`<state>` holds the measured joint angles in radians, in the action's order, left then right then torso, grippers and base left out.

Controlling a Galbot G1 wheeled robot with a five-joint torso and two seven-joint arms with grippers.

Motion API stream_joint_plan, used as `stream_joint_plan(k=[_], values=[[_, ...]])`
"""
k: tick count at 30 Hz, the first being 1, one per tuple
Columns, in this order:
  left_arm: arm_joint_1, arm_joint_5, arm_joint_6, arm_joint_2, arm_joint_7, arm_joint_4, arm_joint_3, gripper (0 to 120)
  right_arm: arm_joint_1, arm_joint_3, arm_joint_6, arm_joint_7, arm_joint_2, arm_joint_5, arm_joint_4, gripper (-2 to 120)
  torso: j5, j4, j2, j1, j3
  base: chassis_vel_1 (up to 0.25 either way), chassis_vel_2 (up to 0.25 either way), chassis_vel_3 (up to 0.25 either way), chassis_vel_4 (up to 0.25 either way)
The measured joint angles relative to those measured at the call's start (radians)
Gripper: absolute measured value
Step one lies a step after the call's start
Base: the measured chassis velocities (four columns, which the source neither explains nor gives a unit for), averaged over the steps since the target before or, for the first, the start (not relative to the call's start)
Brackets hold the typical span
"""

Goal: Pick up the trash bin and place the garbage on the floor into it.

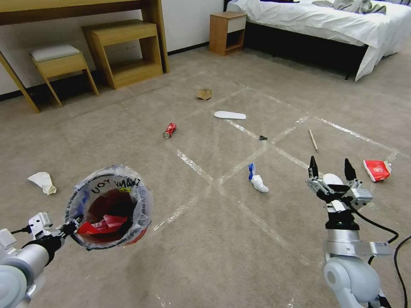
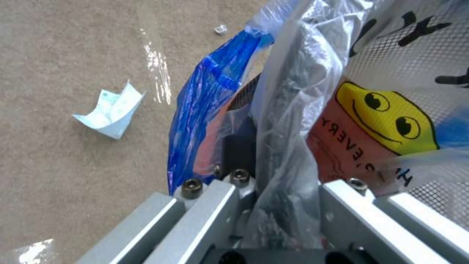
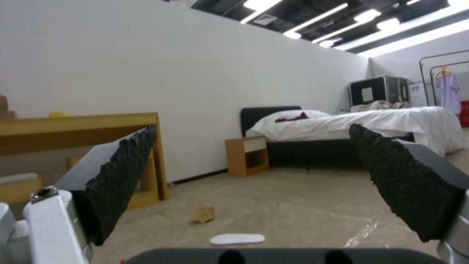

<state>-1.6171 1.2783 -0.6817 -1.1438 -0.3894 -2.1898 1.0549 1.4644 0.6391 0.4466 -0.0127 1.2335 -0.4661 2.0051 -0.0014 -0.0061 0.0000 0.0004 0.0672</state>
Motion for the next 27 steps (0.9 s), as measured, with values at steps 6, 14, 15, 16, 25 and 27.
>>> stream_joint_plan(k=[6,14,15,16,25,27], values=[[-0.004,-0.008,0.001,-0.005,0.006,0.000,-0.001,0,0.000,-0.006,-0.007,0.013,0.009,0.016,-0.013,100,0.0000,-0.0001,0.000,0.000,0.000,0.000,0.000,0.000,0.000],[-0.014,-0.026,0.006,-0.012,0.015,0.001,-0.003,0,0.008,-0.003,-0.042,0.005,0.012,0.069,-0.011,100,0.0000,0.0000,0.000,0.000,0.000,0.000,0.000,0.000,0.000],[-0.015,-0.027,0.006,-0.012,0.016,-0.001,-0.003,0,0.012,-0.003,-0.046,0.003,0.013,0.075,-0.008,100,-0.0001,-0.0001,0.000,0.000,0.000,0.000,0.000,0.000,0.000],[-0.016,-0.027,0.006,-0.012,0.016,-0.002,-0.003,0,0.014,-0.004,-0.049,0.003,0.014,0.076,-0.005,100,0.0000,-0.0001,0.000,0.000,0.000,0.000,0.000,0.000,0.000],[-0.019,-0.027,0.007,-0.014,0.017,-0.009,-0.001,0,0.018,-0.010,-0.050,0.005,0.020,0.085,-0.006,100,0.0000,-0.0001,0.000,0.000,0.000,0.000,0.000,0.000,0.000],[-0.020,-0.027,0.007,-0.015,0.017,-0.010,-0.001,0,0.018,-0.010,-0.051,0.005,0.020,0.087,-0.006,100,0.0000,-0.0001,0.000,0.000,0.000,0.000,0.000,0.000,0.000]])
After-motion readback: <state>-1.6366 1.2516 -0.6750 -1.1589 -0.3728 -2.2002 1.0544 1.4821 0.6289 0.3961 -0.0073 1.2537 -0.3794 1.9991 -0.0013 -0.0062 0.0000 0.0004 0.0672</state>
